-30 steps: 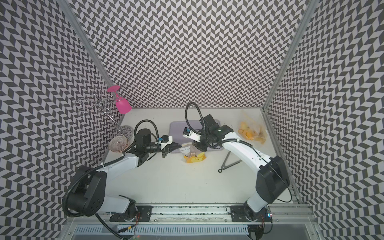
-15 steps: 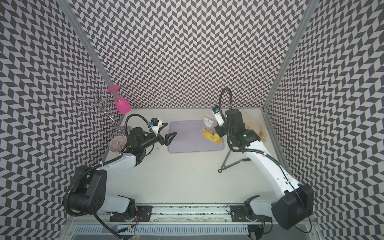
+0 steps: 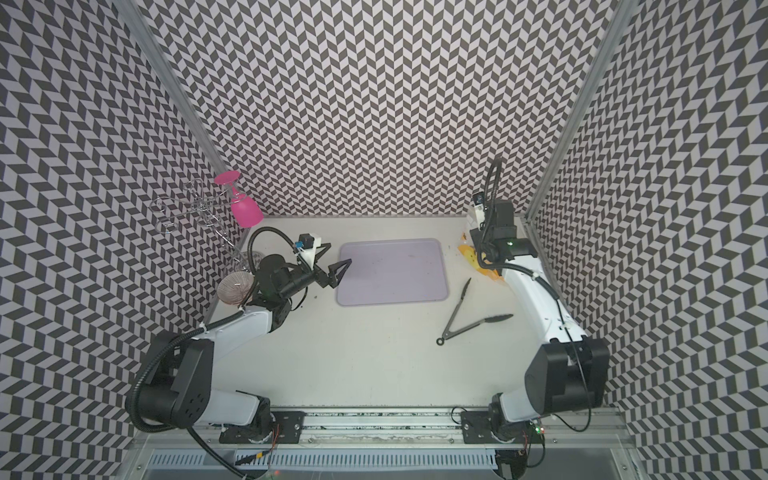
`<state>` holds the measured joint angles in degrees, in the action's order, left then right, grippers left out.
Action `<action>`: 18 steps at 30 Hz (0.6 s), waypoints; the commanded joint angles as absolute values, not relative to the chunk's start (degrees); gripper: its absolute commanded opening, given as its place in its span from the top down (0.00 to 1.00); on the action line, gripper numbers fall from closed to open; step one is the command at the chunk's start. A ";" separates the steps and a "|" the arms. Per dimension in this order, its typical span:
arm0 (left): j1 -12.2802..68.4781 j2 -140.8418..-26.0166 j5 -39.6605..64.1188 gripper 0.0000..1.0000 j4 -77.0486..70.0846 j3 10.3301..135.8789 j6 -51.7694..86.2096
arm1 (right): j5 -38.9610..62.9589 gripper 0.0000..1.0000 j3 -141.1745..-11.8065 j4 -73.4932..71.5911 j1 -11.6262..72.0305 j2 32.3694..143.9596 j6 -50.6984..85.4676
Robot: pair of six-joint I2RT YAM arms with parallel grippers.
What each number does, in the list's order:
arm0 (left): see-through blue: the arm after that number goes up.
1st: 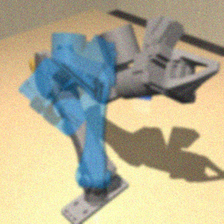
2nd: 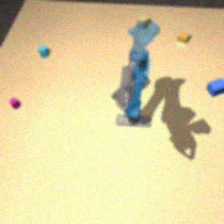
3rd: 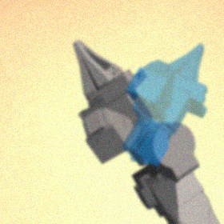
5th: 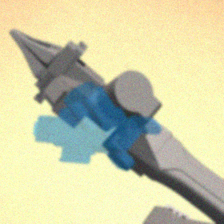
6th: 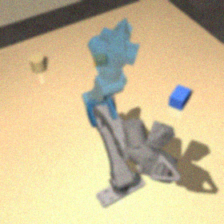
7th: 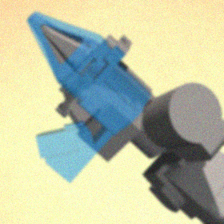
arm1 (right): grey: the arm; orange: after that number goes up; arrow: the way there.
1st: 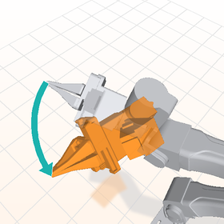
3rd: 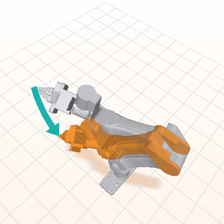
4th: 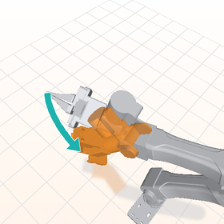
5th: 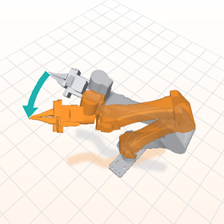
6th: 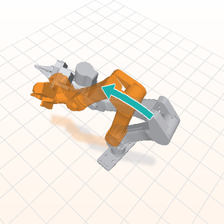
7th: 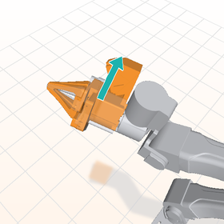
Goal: Put the cookies into a resealable bag to prevent moisture
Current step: Place the ziploc bag at the center of the board.
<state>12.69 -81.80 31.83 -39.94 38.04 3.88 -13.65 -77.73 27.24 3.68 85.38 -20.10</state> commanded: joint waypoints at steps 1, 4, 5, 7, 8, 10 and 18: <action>11.92 -81.39 29.49 0.00 -41.57 36.94 5.01 | -12.60 0.93 -76.47 23.87 1.86 85.70 -20.23; 10.40 -79.63 25.26 0.00 -42.07 35.52 7.61 | -10.48 0.55 -77.80 24.09 1.90 84.59 -17.50; 9.51 -78.63 23.80 0.00 -41.70 34.97 8.79 | -9.09 0.46 -78.60 24.15 1.87 83.57 -16.44; 7.60 -76.13 21.32 0.00 -41.58 33.34 11.26 | -7.05 0.40 -78.48 22.00 1.93 80.33 -15.44; 6.69 -75.03 21.02 0.00 -41.97 32.46 12.09 | -6.20 0.39 -77.90 20.50 1.93 78.24 -14.57; 5.26 -72.65 20.13 0.01 -41.40 31.03 13.69 | -2.60 0.39 -73.74 15.02 2.00 72.32 -12.28; 6.21 -59.10 0.50 0.00 -35.75 21.43 11.77 | 13.32 0.28 -37.06 -12.74 6.65 46.26 4.61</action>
<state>5.41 -63.09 11.27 -38.65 24.99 12.60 7.40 -46.15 -0.71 4.78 48.95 -3.27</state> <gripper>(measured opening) 0.994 0.709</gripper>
